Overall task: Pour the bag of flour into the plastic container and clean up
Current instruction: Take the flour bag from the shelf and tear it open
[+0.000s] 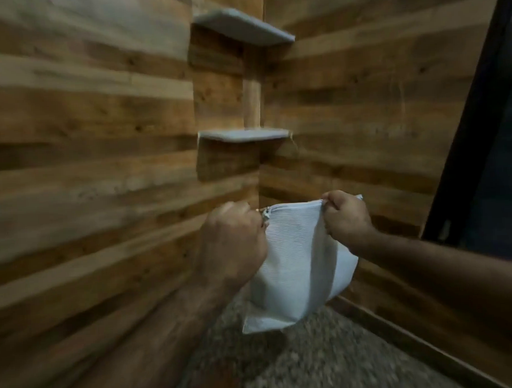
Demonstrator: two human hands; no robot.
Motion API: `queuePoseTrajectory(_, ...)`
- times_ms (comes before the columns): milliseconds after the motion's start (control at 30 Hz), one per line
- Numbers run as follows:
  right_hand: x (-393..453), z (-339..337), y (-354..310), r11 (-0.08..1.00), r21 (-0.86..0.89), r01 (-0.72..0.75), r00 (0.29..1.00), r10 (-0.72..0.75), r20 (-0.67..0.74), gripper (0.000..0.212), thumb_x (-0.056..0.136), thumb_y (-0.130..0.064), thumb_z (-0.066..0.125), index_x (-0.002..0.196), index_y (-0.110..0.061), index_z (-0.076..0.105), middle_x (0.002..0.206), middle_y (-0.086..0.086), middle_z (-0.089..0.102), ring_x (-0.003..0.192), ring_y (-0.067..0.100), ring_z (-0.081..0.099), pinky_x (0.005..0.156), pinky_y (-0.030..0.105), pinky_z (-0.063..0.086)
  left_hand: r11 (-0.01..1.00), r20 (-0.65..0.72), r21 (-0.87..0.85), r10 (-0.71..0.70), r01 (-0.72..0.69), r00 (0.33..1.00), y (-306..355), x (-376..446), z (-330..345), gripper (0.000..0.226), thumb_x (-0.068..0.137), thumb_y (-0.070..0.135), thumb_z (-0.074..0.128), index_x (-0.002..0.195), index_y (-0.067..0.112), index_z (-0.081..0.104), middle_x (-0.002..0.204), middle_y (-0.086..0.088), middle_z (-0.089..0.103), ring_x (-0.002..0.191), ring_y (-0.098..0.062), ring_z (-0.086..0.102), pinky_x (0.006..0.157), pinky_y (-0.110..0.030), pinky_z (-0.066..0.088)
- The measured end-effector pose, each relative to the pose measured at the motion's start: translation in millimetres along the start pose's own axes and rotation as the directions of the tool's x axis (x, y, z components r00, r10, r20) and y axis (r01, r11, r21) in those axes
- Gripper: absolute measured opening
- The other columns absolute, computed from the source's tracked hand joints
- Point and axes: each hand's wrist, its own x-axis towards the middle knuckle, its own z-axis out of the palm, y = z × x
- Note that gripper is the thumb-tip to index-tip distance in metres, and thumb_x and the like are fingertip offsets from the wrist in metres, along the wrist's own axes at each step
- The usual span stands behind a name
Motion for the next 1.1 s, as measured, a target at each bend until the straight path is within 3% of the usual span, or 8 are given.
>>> queuePoseTrajectory(167,-94.6,21.0,75.4,0.988,-0.151,-0.043,0.981,0.071,0.182,0.021,0.109,-0.015,0.049,0.110,-0.013,0.069,0.095,0.004,0.071,0.077,0.021,0.070,0.048,0.022,0.052,0.995,0.165,0.029,-0.096,0.092,0.982,39.0,-120.4,15.6,0.018,0.084,0.020,0.069,0.067,0.016,0.065,0.067,-0.004,0.061,0.065,-0.029,0.060,0.058,-0.038,0.043)
queuePoseTrajectory(300,-154.3,31.7,128.2,0.968,-0.249,0.009,0.939,0.077,0.336,0.022,0.109,-0.014,0.048,0.106,-0.008,0.069,0.095,0.005,0.068,0.081,0.024,0.065,0.069,0.031,0.050,0.981,0.330,0.033,-0.191,0.191,0.924,68.4,-202.1,23.5,0.023,0.080,0.019,0.077,0.064,0.016,0.060,0.065,-0.005,0.060,0.062,-0.030,0.061,0.055,-0.035,0.046)
queuePoseTrajectory(433,-198.7,37.8,172.9,0.937,-0.342,0.069,0.874,0.108,0.473,0.025,0.110,-0.009,0.045,0.099,0.001,0.065,0.084,0.007,0.062,0.087,0.030,0.062,0.069,0.029,0.030,0.976,0.476,0.037,-0.205,0.214,0.855,93.8,-258.9,35.5,0.022,0.078,0.020,0.079,0.064,0.014,0.063,0.066,-0.007,0.064,0.065,-0.031,0.065,0.063,-0.035,0.055)
queuePoseTrajectory(500,-210.7,41.5,185.4,0.925,-0.364,0.108,0.842,0.109,0.528,0.024,0.108,-0.004,0.045,0.107,0.002,0.068,0.097,0.013,0.070,0.091,0.030,0.062,0.070,0.025,0.027,0.965,0.542,0.037,-0.236,0.258,0.807,100.8,-279.5,41.3,0.023,0.080,0.018,0.079,0.064,0.013,0.063,0.067,-0.008,0.065,0.067,-0.032,0.066,0.064,-0.037,0.056)
queuePoseTrajectory(667,-227.4,48.2,199.2,0.912,-0.351,0.212,0.764,0.069,0.641,0.025,0.110,-0.014,0.044,0.119,-0.013,0.067,0.118,0.012,0.073,0.102,0.030,0.067,0.079,0.028,0.045,0.934,0.586,0.046,-0.313,0.355,0.747,104.0,-327.9,46.9,0.033,0.097,0.022,0.072,0.068,0.019,0.057,0.067,0.000,0.051,0.064,-0.022,0.050,0.063,-0.032,0.039)
queuePoseTrajectory(900,-236.2,37.6,192.9,0.886,-0.373,0.277,0.710,0.073,0.700,0.028,0.110,-0.015,0.042,0.122,-0.018,0.068,0.120,0.010,0.073,0.105,0.031,0.069,0.082,0.039,0.061,0.916,0.572,-0.022,-0.317,0.400,0.757,105.7,-349.2,42.2,0.036,0.085,0.021,0.073,0.062,0.023,0.045,0.065,0.008,0.039,0.060,-0.016,0.038,0.059,-0.029,0.033)
queuePoseTrajectory(1000,-240.3,29.7,173.3,0.889,-0.349,0.295,0.709,0.040,0.704,0.028,0.108,-0.017,0.046,0.129,-0.015,0.065,0.121,0.010,0.074,0.106,0.029,0.070,0.082,0.034,0.057,0.882,0.577,-0.015,-0.376,0.470,0.725,103.0,-346.2,35.4,0.033,0.086,0.039,0.065,0.063,0.017,0.058,0.064,0.005,0.050,0.059,-0.017,0.047,0.056,-0.028,0.036)
queuePoseTrajectory(1100,-257.0,31.3,144.4,0.920,-0.238,0.310,0.708,-0.057,0.704,0.023,0.108,-0.030,0.055,0.127,-0.018,0.060,0.097,-0.002,0.071,0.089,0.016,0.070,0.072,0.032,0.056,0.800,0.543,-0.045,-0.483,0.598,0.687,92.0,-350.4,23.9,0.030,0.081,0.048,0.075,0.073,0.019,0.074,0.070,0.008,0.064,0.062,-0.012,0.059,0.059,-0.025,0.045)
